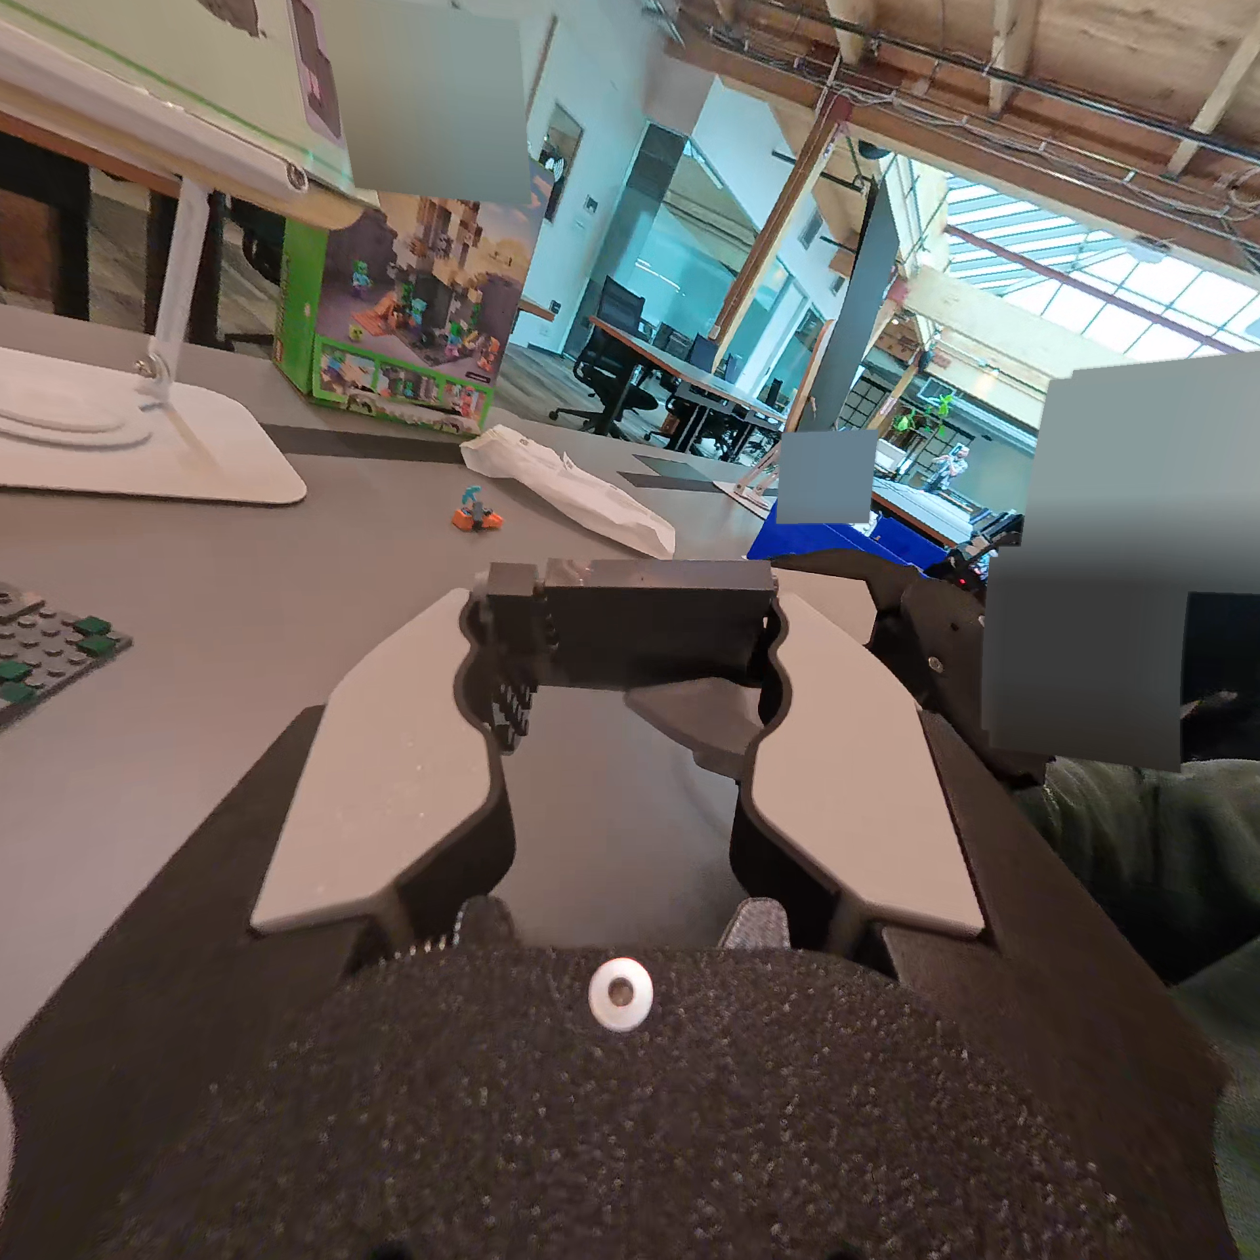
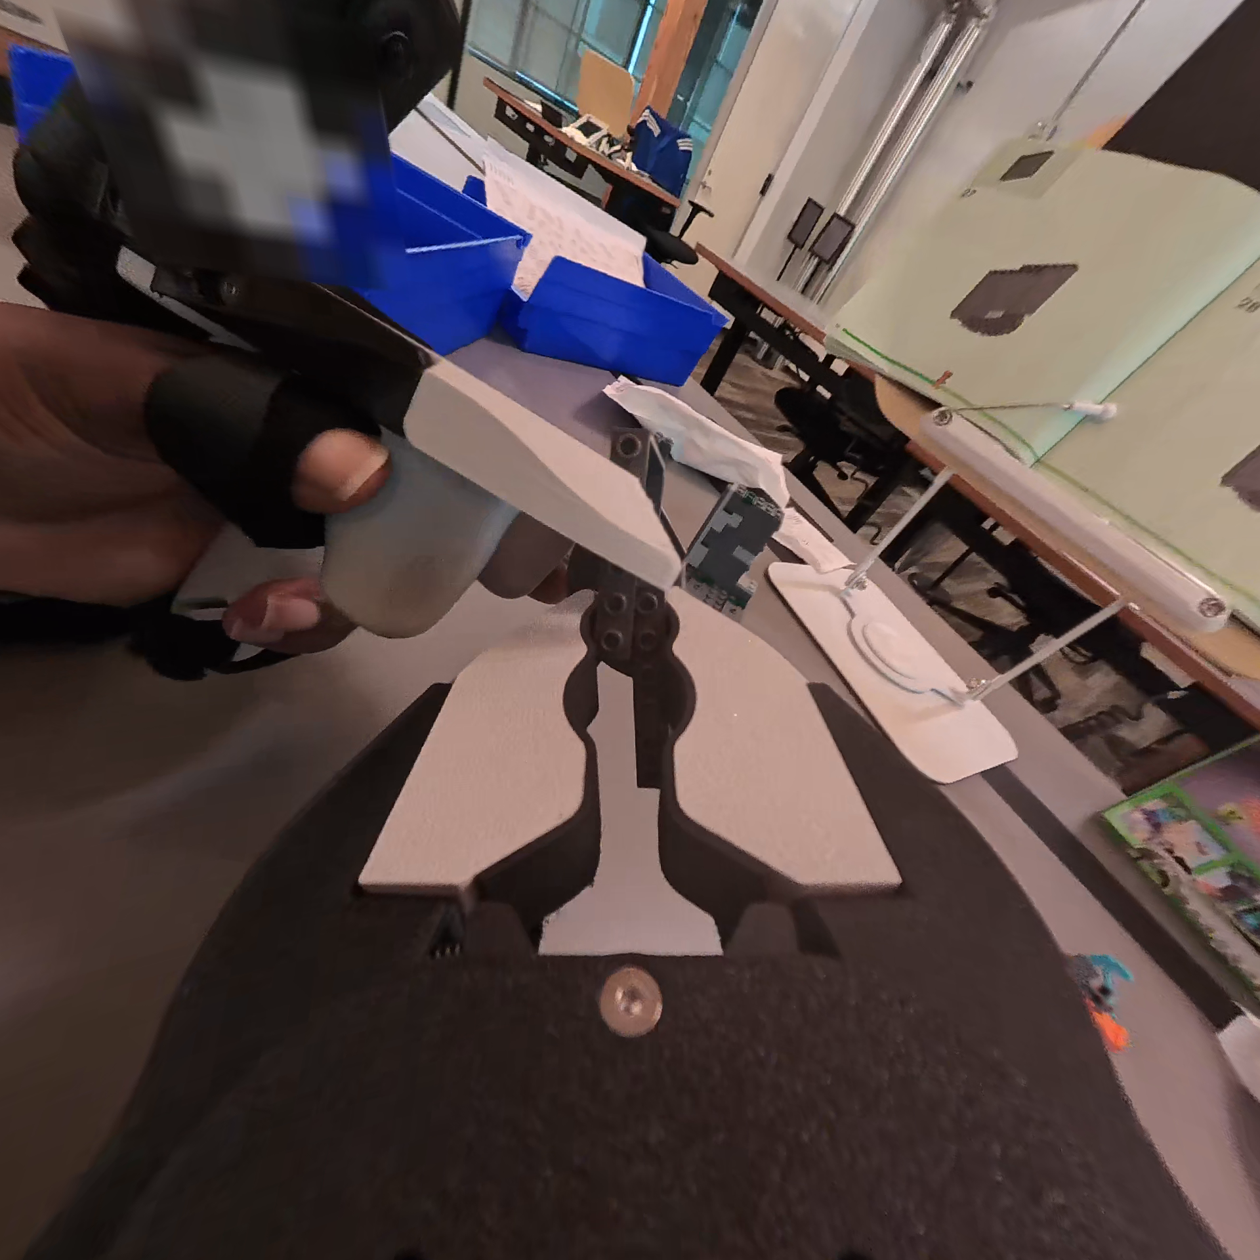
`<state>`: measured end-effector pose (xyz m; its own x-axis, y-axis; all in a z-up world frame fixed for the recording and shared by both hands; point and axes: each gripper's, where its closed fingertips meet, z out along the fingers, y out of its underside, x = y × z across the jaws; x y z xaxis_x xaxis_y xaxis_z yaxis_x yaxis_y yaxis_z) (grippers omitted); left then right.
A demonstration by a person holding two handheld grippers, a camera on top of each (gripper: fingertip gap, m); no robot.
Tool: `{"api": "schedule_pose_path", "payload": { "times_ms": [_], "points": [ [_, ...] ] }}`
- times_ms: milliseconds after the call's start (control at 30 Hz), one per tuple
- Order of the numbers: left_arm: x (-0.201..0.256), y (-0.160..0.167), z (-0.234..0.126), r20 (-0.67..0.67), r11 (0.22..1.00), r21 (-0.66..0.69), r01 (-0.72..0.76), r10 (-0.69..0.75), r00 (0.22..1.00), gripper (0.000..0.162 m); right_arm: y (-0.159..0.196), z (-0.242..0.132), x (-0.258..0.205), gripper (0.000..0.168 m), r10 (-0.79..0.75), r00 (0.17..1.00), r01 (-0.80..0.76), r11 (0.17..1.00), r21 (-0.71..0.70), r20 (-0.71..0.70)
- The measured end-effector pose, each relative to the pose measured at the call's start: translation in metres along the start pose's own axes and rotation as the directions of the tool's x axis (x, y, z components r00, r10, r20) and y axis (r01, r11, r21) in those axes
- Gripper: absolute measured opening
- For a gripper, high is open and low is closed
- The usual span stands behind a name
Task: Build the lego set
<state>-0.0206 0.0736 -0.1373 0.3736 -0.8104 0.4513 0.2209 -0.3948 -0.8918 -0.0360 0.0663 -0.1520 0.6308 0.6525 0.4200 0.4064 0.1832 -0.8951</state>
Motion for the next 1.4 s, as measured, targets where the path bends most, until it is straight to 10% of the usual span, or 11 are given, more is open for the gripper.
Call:
{"api": "schedule_pose_path", "payload": {
  "times_ms": [1400],
  "points": [
    [0.026, -0.006, -0.009, -0.132, 0.991, 0.076, -0.114, 0.124, 0.983, 0.074, -0.019, -0.014, 0.001, 0.014, -0.255, 0.958, 0.268, 0.959, 0.096, -0.131]
  ]
}}
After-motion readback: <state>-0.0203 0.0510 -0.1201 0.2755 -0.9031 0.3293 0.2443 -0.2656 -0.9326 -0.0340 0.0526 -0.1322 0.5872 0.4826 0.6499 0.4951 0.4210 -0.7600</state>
